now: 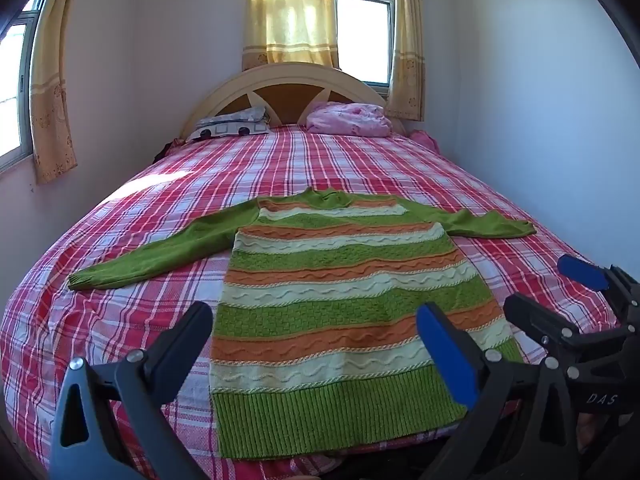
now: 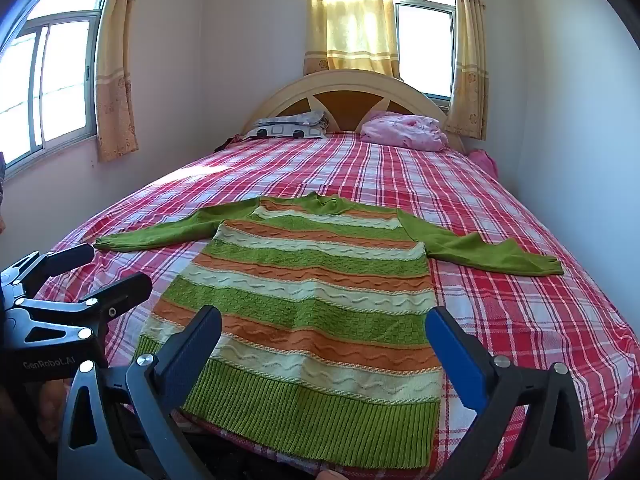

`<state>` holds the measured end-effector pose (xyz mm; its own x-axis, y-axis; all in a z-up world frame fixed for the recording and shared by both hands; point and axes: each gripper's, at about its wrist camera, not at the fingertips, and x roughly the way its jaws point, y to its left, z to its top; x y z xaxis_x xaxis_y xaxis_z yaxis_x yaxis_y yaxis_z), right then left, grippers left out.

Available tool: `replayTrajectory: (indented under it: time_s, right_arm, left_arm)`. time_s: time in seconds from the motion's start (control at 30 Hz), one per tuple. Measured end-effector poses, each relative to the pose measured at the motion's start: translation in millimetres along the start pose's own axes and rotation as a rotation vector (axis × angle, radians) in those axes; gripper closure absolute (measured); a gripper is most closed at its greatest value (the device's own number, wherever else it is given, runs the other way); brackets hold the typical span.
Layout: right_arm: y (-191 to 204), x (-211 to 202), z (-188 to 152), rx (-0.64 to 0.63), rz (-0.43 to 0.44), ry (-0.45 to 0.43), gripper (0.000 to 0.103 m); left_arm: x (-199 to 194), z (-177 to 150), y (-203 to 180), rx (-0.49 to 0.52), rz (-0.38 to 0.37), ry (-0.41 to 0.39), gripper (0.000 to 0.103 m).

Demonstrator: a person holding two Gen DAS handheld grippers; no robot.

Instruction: Fold small clothes

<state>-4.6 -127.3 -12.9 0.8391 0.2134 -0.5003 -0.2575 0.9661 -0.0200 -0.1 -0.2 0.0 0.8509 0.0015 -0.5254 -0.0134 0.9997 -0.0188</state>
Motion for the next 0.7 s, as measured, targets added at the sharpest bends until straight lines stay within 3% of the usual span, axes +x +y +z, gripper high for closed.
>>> replayTrajectory:
  time_s: [0.7]
  right_arm:
    - [0.0, -1.4, -0.1, 0.003, 0.002, -0.004, 0.001]
  left_arm:
    - [-2.9, 1.4, 1.7, 0.005, -0.002, -0.020, 0.000]
